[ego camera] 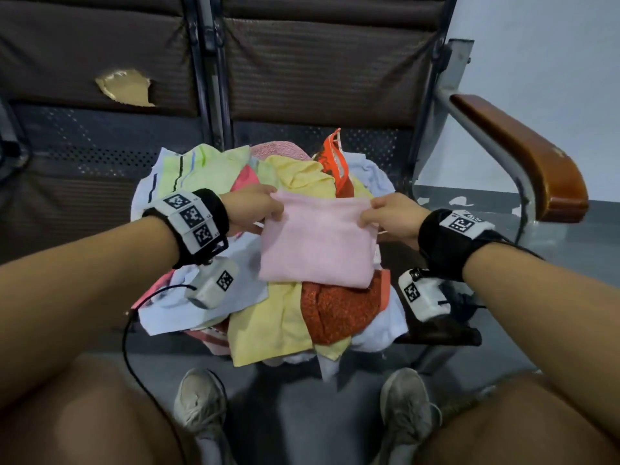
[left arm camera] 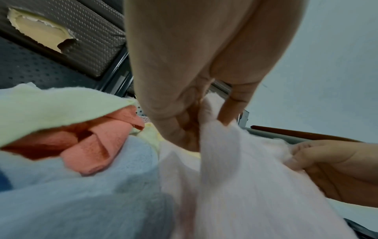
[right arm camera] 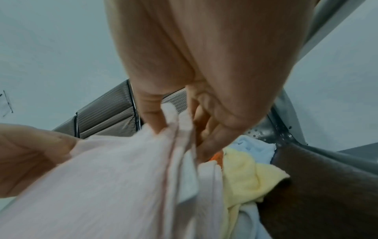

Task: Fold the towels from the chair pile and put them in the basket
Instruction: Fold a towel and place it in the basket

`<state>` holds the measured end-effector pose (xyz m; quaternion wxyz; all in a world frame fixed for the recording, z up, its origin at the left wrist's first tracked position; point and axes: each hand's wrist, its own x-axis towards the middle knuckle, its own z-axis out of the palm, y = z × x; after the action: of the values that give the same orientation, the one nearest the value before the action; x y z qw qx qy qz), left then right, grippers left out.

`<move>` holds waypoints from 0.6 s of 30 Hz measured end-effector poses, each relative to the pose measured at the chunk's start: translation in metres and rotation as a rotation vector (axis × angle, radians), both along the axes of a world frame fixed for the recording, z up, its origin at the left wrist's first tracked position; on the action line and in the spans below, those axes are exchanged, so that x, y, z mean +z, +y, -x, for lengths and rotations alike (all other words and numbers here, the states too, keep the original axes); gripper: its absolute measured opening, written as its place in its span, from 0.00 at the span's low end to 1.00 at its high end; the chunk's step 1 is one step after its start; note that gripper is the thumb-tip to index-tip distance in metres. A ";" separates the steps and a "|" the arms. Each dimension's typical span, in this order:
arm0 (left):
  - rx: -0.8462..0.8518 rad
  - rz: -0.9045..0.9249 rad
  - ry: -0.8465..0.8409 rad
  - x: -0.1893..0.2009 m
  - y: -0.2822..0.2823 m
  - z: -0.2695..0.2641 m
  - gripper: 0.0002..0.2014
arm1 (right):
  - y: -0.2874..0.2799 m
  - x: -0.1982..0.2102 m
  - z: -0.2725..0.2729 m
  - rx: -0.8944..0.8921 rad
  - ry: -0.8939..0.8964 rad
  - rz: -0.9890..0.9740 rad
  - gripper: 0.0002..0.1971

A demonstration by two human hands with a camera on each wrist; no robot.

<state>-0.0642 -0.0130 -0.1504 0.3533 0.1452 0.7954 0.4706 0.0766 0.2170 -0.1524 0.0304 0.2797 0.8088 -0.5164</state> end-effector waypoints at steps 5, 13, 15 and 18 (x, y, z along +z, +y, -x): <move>0.248 -0.067 0.253 -0.026 0.021 0.030 0.16 | 0.006 -0.025 0.034 -0.141 0.123 -0.200 0.19; 0.164 0.005 0.573 -0.048 0.007 0.017 0.12 | -0.014 -0.026 0.035 0.122 0.211 -0.498 0.12; 0.009 -0.042 0.526 -0.043 -0.003 0.001 0.07 | -0.021 -0.028 0.019 0.296 0.201 -0.516 0.10; -0.299 0.020 0.419 -0.044 -0.018 -0.015 0.22 | -0.028 -0.036 -0.003 0.525 0.032 -0.481 0.24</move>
<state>-0.0491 -0.0308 -0.1949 0.2478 0.3521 0.8256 0.3647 0.0800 0.1891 -0.1888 0.0826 0.0535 0.9519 -0.2900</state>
